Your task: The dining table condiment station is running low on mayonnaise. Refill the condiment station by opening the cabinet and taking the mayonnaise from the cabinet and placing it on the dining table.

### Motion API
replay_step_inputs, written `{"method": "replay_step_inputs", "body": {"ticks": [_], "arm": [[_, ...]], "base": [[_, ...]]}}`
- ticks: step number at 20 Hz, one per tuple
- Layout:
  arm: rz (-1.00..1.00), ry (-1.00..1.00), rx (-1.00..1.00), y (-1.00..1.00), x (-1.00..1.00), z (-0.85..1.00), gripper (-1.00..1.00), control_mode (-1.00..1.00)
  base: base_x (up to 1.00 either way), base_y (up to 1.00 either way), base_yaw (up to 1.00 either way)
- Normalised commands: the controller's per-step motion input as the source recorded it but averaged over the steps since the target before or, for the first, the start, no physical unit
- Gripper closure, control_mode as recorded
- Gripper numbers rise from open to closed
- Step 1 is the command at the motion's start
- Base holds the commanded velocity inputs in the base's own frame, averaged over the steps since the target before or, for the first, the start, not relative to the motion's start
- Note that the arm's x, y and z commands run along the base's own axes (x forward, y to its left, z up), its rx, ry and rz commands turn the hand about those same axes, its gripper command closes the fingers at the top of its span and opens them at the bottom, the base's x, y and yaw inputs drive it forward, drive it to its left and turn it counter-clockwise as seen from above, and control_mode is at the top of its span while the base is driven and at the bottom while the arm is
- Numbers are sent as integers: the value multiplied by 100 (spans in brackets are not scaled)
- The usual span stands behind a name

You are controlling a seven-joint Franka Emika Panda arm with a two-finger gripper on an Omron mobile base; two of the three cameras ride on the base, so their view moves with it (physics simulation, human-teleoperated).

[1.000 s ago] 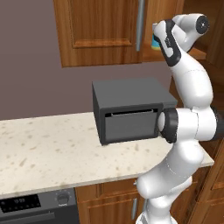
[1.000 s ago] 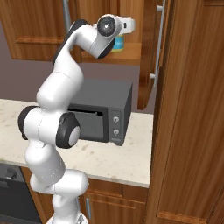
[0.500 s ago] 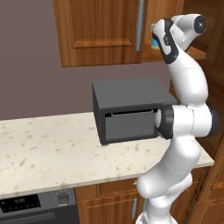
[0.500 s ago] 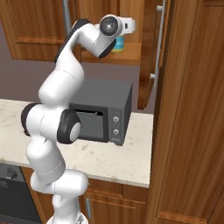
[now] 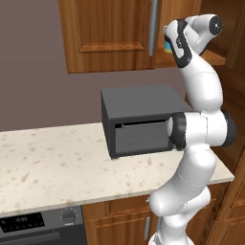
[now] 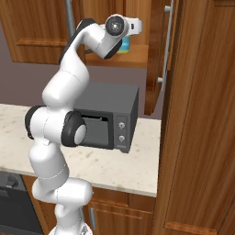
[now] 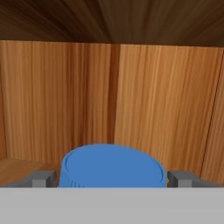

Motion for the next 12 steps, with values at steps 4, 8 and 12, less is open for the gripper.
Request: {"method": "replay_step_inputs", "body": {"ticks": [4, 8, 12], "arm": [[0, 6, 0, 0, 21, -4, -100, -100], [1, 9, 0, 0, 8, -21, 100, -100], [2, 4, 0, 0, 1, -12, 100, -100]], "base": [[0, 0, 0], [0, 0, 0], [0, 0, 0]]}}
